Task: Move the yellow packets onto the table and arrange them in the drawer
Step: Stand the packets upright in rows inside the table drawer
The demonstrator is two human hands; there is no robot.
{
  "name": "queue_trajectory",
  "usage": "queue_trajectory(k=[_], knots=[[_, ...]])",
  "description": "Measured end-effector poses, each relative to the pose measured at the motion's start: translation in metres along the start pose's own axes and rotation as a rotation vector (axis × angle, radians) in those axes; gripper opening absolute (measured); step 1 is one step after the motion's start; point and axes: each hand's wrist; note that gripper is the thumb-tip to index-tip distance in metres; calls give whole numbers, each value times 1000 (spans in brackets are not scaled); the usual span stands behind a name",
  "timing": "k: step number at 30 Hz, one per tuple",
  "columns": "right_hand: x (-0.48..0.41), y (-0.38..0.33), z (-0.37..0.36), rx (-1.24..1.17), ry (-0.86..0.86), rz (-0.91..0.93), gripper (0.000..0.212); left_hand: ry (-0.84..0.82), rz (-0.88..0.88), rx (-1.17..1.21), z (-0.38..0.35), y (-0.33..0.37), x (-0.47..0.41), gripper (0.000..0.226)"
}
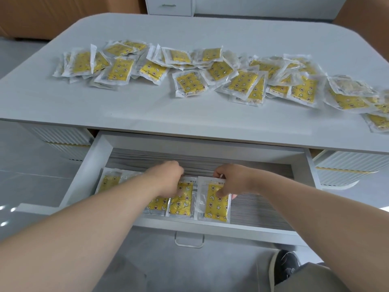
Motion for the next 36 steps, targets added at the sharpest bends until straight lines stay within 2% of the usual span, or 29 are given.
queue_trajectory(k=[5,13,20,24,26,28,31,33,36], knots=[[0,-1,-1,24,8,15,30,105,0,104,-1,3,-4,47],[-5,-2,-12,126,74,37,36,100,12,88,-8,3,-6,48],[0,-11,-31,518,273,85,48,67,42,54,2,5,1,50],[8,-18,-33,576,296,88,50,37,33,14,23,11,6,47],[15,-25,-24,590,279,88,39,0,34,-3,41,15,10,40],[24,-35,-6,564,298,92,19,-66,38,31,62,17,16,31],[42,-50,29,359,373,90,17,-139,67,218,97,18,31,32],[56,-57,51,167,466,93,11,-23,105,357,117,19,38,34],[62,-58,73,3,682,69,7,452,149,434,128,21,30,36]])
Point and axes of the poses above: each hand's wrist, its own x-axis away from the middle knuckle, its own z-axis out of the back of the hand, y = z × x, and after that the axes turned 13 degrees about y, right-handed
